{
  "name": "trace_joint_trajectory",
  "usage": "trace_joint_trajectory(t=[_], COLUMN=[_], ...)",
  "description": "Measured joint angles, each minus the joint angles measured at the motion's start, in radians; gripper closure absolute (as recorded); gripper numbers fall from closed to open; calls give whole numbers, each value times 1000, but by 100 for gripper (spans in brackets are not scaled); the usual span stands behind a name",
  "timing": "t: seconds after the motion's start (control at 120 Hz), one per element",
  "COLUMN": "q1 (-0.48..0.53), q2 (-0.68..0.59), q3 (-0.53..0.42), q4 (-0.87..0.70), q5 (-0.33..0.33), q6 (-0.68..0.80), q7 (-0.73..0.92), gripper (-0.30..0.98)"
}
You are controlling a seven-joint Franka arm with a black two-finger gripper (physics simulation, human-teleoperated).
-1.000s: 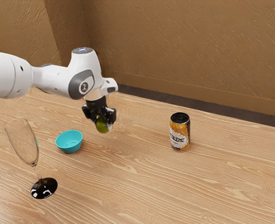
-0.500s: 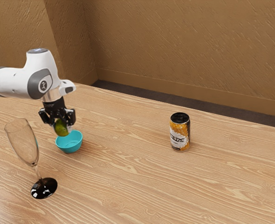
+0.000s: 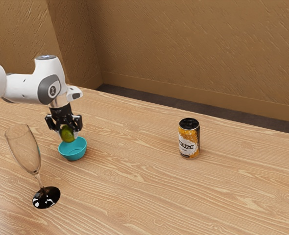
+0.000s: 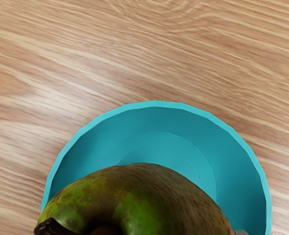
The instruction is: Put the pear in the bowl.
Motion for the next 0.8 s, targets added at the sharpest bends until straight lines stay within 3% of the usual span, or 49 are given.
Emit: trace_joint_trajectory(t=[0.275,0.475,0.8], q1=[-5,-60,-167], q2=[-13,-156,-276], q3=[0,0,-10], q4=[-2,-5,197], q5=[-14,-12,-6], q6=[-2,-15,-287], q7=[21,33,41], gripper=[9,4,1])
